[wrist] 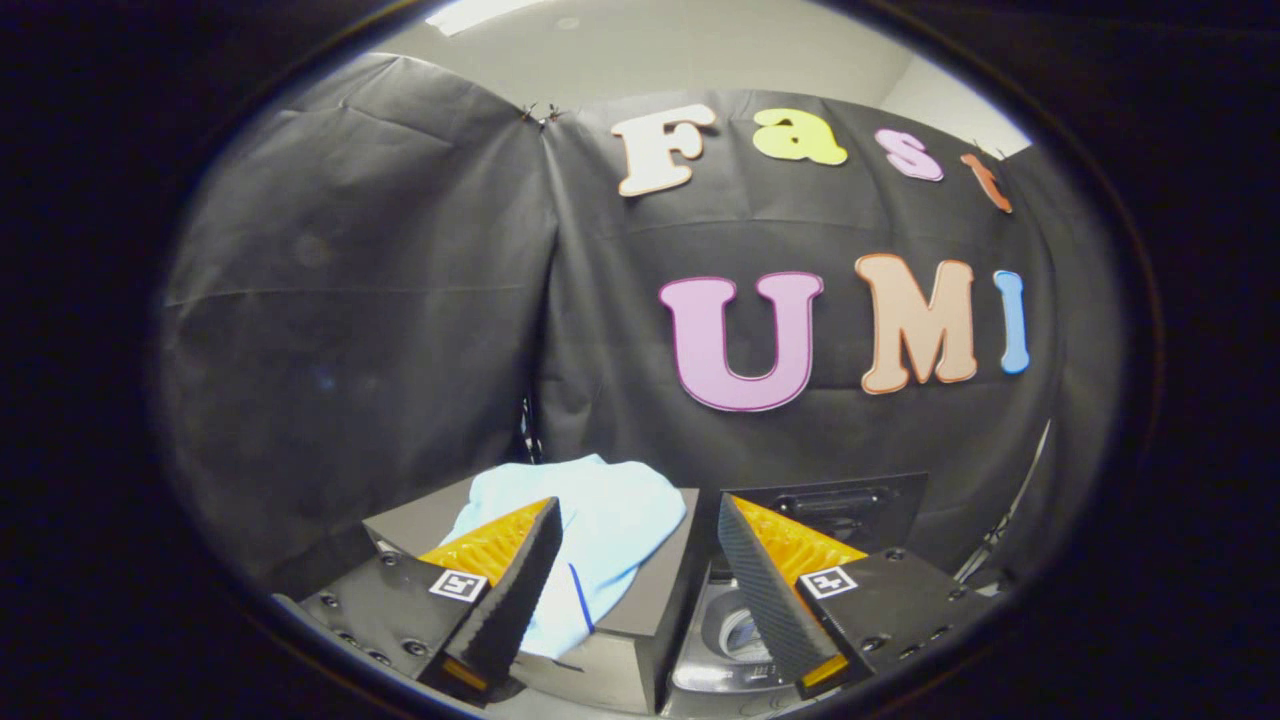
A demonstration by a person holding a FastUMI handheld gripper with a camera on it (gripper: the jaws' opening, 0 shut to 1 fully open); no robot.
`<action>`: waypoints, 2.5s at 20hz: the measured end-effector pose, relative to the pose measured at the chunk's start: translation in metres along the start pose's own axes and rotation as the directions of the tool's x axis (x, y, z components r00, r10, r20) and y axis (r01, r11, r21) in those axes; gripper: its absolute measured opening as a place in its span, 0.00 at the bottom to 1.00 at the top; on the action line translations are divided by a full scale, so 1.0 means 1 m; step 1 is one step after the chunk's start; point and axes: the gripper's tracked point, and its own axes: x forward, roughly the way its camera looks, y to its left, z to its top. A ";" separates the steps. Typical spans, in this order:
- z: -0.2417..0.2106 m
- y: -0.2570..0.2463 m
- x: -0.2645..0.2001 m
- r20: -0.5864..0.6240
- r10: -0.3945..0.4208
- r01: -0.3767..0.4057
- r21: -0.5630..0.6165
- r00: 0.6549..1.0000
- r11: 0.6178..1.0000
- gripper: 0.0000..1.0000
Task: Put the clothes into the washing machine and then close the washing machine lid.
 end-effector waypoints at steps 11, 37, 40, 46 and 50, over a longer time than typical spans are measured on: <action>-0.073 0.065 0.125 -0.315 0.049 -0.080 -0.086 0.948 0.993 0.98; -0.115 0.102 0.153 -0.481 0.160 -0.147 0.065 0.862 0.987 0.01; -0.101 0.091 0.145 -0.459 0.193 -0.160 0.110 0.868 0.981 0.01; -0.060 0.040 0.128 -0.404 0.158 -0.130 0.097 0.901 0.987 0.01; -0.034 -0.006 0.114 -0.358 0.106 -0.075 0.101 0.928 0.992 0.01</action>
